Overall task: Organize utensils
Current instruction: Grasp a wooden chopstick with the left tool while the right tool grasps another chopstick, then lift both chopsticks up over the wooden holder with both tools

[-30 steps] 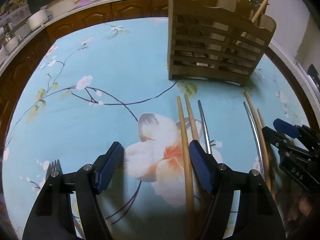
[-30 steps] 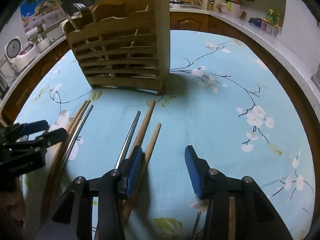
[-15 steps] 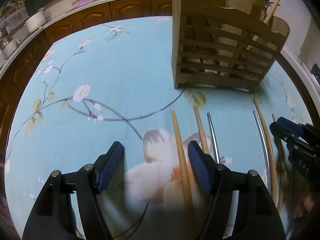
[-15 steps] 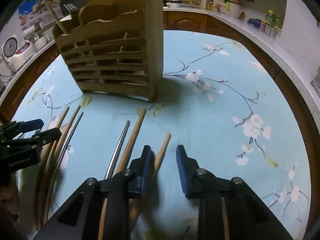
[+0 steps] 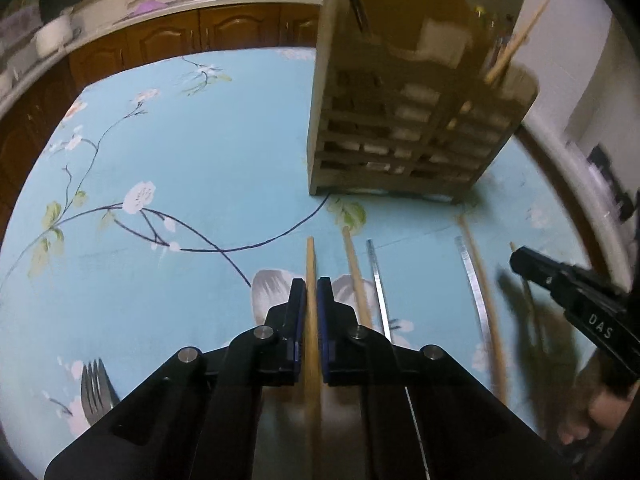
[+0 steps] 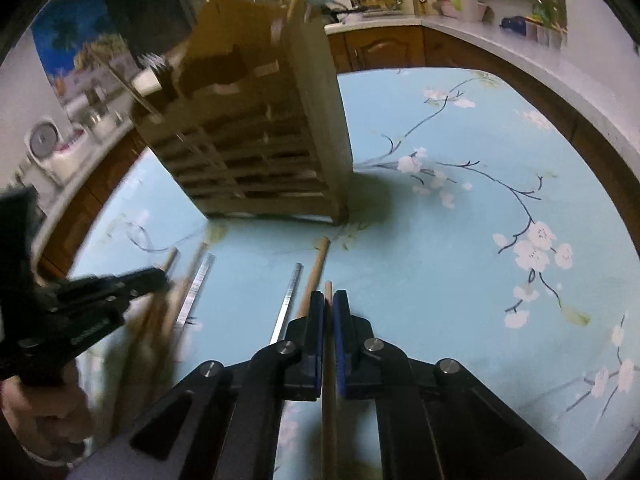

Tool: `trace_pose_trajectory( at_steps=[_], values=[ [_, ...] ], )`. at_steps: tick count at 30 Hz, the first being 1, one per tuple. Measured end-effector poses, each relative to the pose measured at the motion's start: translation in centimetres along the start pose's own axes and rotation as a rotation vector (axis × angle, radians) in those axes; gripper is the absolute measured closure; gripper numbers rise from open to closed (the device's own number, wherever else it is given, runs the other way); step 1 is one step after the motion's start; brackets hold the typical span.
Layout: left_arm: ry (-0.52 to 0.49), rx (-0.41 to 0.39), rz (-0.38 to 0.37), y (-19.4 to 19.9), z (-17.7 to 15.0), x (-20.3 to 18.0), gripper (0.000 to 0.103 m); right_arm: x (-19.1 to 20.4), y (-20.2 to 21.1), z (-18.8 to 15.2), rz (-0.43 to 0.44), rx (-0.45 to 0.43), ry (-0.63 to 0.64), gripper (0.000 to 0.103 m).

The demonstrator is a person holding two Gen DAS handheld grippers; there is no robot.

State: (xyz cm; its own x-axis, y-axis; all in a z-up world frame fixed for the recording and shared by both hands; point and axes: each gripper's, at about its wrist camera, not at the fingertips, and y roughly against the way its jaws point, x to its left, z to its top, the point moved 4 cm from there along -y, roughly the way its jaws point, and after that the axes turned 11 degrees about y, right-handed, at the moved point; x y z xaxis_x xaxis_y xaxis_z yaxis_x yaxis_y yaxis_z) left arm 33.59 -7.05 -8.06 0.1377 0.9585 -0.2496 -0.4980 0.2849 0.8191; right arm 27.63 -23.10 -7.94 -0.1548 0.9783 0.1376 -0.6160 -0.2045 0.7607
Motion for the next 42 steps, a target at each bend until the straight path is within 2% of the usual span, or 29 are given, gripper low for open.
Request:
trace_pose_trajectory(
  at_steps=[11, 22, 27, 42],
  values=[
    [0.027, -0.129, -0.133, 8.2, 0.2, -0.5, 0.098, 1.1, 7.0, 1.7, 0.070, -0.156, -0.045, 0.098],
    [0.019, -0.253, -0.194, 15.7, 1.4, -1.3, 0.098, 1.9, 13.0, 4.1, 0.078, -0.299, -0.024, 0.098],
    [0.011, -0.298, -0.197, 17.5, 2.0, -1.7, 0.098, 2.2, 15.3, 5.6, 0.056, -0.363, -0.001, 0.098],
    [0.004, -0.395, -0.213, 20.3, 4.7, -2.6, 0.098, 1.1, 17.9, 8.2, 0.029, -0.470, -0.004, 0.098]
  ],
)
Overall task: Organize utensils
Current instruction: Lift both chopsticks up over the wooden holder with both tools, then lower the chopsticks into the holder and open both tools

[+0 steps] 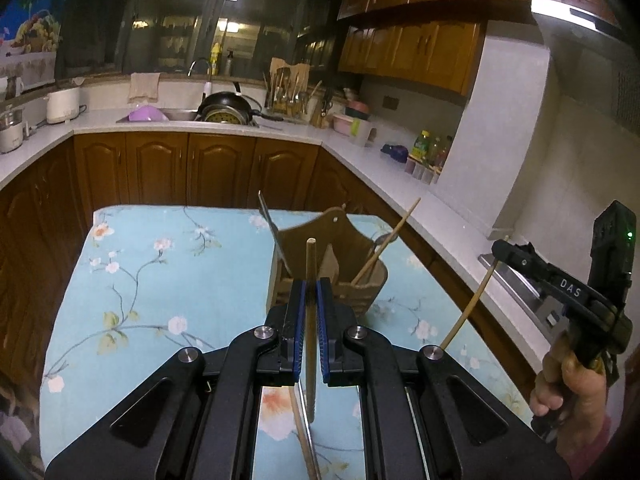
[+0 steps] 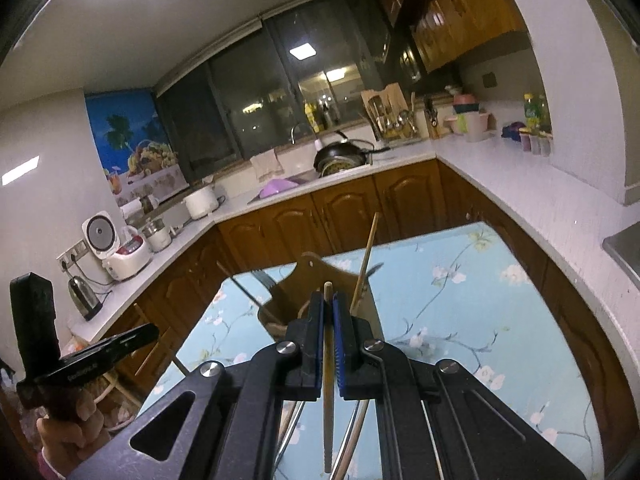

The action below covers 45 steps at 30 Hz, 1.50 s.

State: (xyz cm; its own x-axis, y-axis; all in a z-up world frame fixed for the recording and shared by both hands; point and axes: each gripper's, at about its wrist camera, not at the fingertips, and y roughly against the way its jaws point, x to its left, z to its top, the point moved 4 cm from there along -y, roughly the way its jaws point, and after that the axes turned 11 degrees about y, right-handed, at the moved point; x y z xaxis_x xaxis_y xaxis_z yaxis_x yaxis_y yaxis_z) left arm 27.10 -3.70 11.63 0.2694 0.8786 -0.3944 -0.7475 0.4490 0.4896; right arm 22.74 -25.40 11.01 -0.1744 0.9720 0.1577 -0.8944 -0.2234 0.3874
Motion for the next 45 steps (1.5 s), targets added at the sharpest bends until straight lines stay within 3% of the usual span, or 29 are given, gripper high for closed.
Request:
trace_pose_trajectory(
  at_steps=[12, 25, 30, 45],
  values=[
    [0.004, -0.063, -0.002, -0.4, 3.0, -0.8, 0.098, -1.0, -0.2, 2.9, -0.026, -0.096, -0.007, 0.098],
    [0.010, -0.263, -0.009, -1.0, 11.0, -2.1, 0.098, -0.8, -1.6, 8.9, -0.081, -0.254, 0.034, 0.098],
    [0.004, -0.312, 0.028, -3.5, 11.8, -1.9, 0.098, -0.8, -3.2, 10.0, -0.097, -0.288, 0.049, 0.098],
    [0.036, -0.162, 0.068, -10.8, 5.6, 1.8, 0.098, -2.3, -9.1, 3.6, -0.111, -0.165, 0.022, 0.098]
  ],
)
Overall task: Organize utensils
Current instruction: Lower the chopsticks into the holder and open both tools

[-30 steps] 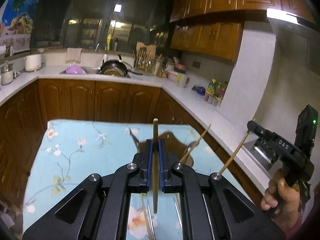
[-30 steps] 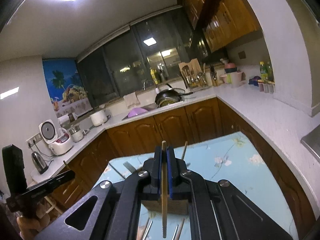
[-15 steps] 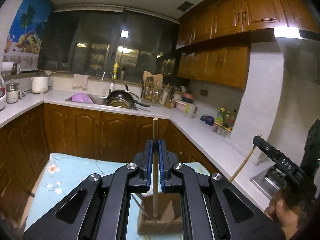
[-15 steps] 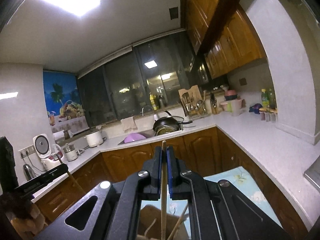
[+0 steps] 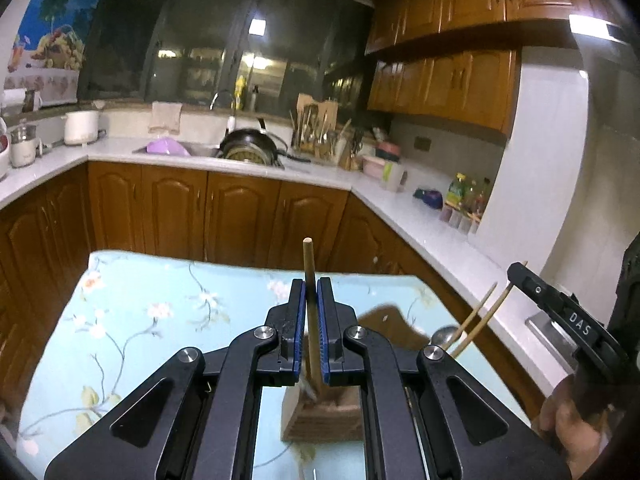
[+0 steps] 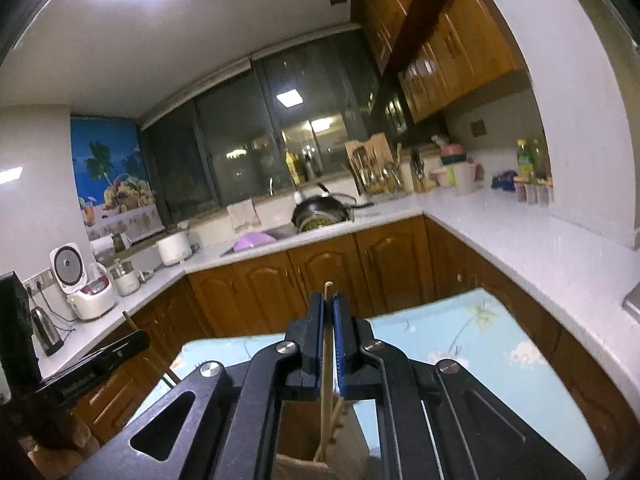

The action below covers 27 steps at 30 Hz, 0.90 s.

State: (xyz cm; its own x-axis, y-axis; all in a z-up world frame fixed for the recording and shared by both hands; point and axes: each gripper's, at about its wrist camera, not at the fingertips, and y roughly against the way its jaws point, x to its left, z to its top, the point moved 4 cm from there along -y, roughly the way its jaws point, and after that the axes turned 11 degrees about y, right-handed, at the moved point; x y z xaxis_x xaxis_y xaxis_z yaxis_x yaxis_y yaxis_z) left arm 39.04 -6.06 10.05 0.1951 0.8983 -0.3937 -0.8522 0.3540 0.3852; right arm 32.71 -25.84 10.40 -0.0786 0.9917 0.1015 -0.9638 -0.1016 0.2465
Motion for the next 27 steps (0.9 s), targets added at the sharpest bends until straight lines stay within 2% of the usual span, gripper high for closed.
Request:
trace_pose_trajectory(
  at_steps=[7, 16, 18, 21, 22, 23, 25, 27],
  values=[
    [-0.004, 0.040, 0.007, -0.9, -1.3, 0.4, 0.097, -0.2, -1.5, -1.8, 0.014, 0.088, -0.018, 0.098],
    [-0.005, 0.054, 0.014, -1.0, -0.8, 0.2, 0.097, -0.2, -1.5, -1.6, 0.012, 0.099, -0.021, 0.097],
    [-0.007, 0.066, 0.016, -1.0, -0.7, 0.1, 0.096, -0.1, -1.5, -1.6, 0.019, 0.104, -0.025, 0.093],
    [-0.007, 0.068, 0.000, -0.6, -0.5, 0.0, 0.084, -0.1, -1.2, -1.3, 0.033, 0.101, -0.030, 0.090],
    [-0.006, 0.065, -0.008, -0.3, -0.3, -0.2, 0.077, 0.0, -1.1, -1.2, 0.035, 0.095, -0.028, 0.086],
    [-0.007, 0.058, -0.017, 0.2, -0.2, -0.4, 0.068, 0.0, -0.8, -1.0, 0.034, 0.087, -0.027, 0.082],
    [-0.015, 0.026, -0.019, 1.4, 0.2, -0.8, 0.055, 0.0, 0.1, -0.4, 0.044, 0.060, -0.033, 0.058],
    [-0.022, 0.002, -0.024, 2.7, 0.4, -1.1, 0.050, 0.0, 1.0, 0.2, 0.042, 0.037, -0.039, 0.055]
  ],
)
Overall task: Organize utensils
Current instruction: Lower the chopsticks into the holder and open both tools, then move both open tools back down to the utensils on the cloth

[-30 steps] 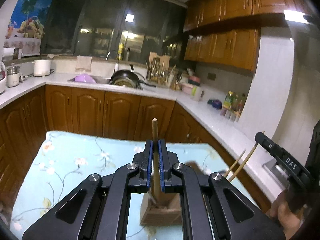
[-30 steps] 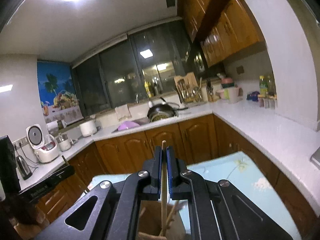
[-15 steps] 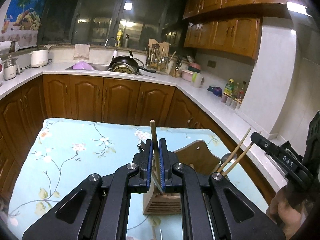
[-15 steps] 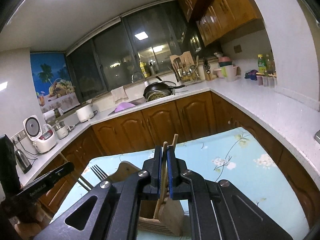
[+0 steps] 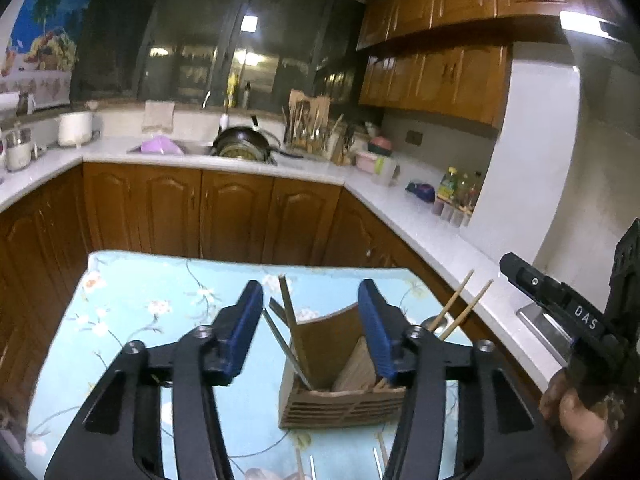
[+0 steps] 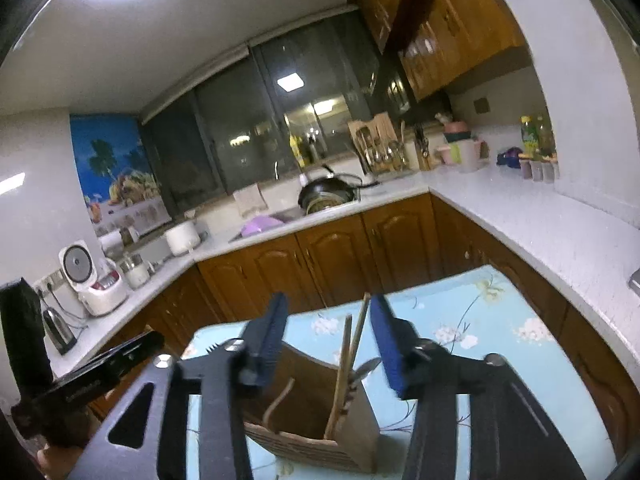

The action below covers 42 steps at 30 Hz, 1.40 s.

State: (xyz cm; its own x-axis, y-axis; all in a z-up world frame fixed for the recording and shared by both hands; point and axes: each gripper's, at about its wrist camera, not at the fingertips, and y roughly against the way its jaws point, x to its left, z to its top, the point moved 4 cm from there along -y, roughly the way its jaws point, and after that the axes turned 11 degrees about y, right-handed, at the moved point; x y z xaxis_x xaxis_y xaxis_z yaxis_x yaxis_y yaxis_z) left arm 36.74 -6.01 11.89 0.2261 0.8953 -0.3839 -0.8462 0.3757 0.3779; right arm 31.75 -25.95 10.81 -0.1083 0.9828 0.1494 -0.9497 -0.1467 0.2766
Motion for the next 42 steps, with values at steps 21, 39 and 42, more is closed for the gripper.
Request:
trace_pose_trajectory(
  at_steps=[21, 39, 42],
  values=[
    [0.089, 0.147, 0.149, 7.5, -10.9, 6.7, 0.018, 0.9, 8.4, -9.5, -0.002, 0.131, 0.014, 0.008],
    [0.112, 0.296, 0.207, 7.8, -17.6, 8.2, 0.018, 0.4, 9.9, -16.4, -0.027, 0.291, -0.027, 0.008],
    [0.107, 0.308, 0.209, 7.6, -17.8, 8.1, 0.018, 0.6, 9.6, -16.8, -0.022, 0.306, -0.023, 0.008]
  ],
)
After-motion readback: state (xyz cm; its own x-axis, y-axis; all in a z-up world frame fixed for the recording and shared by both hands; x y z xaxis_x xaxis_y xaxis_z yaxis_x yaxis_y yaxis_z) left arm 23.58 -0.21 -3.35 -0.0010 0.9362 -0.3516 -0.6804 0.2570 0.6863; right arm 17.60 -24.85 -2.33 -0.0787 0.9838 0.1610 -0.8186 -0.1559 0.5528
